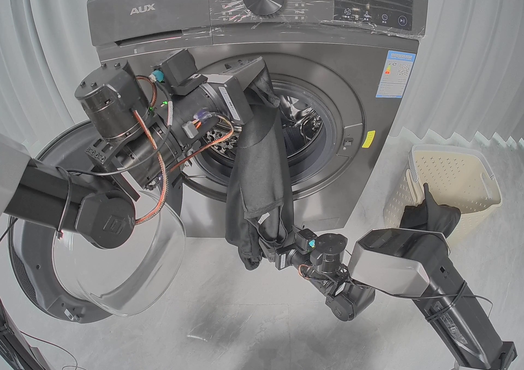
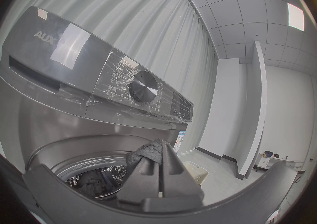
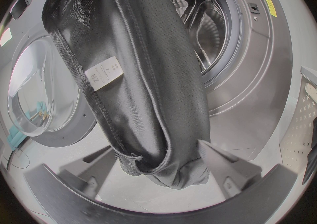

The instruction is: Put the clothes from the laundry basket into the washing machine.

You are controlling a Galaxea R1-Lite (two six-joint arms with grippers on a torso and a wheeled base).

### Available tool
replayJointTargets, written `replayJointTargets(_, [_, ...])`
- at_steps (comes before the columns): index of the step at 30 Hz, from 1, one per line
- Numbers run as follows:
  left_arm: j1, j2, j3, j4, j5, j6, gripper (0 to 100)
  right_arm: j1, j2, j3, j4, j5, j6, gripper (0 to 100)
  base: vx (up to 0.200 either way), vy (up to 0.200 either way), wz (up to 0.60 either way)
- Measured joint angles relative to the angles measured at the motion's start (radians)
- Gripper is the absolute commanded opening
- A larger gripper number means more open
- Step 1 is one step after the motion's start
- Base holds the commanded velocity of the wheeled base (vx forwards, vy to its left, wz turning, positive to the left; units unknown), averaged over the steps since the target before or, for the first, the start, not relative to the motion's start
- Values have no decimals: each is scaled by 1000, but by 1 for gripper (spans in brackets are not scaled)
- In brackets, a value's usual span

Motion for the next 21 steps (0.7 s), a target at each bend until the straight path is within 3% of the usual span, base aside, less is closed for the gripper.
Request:
replayJointTargets(12, [14, 0, 12, -6, 0, 0, 0, -10, -13, 53, -35, 0, 9, 0, 0, 0, 0])
replayJointTargets(21, [53, 0, 59, -26, 0, 0, 0, -34, -174, 281, -46, 16, 9, 0, 0, 0, 0])
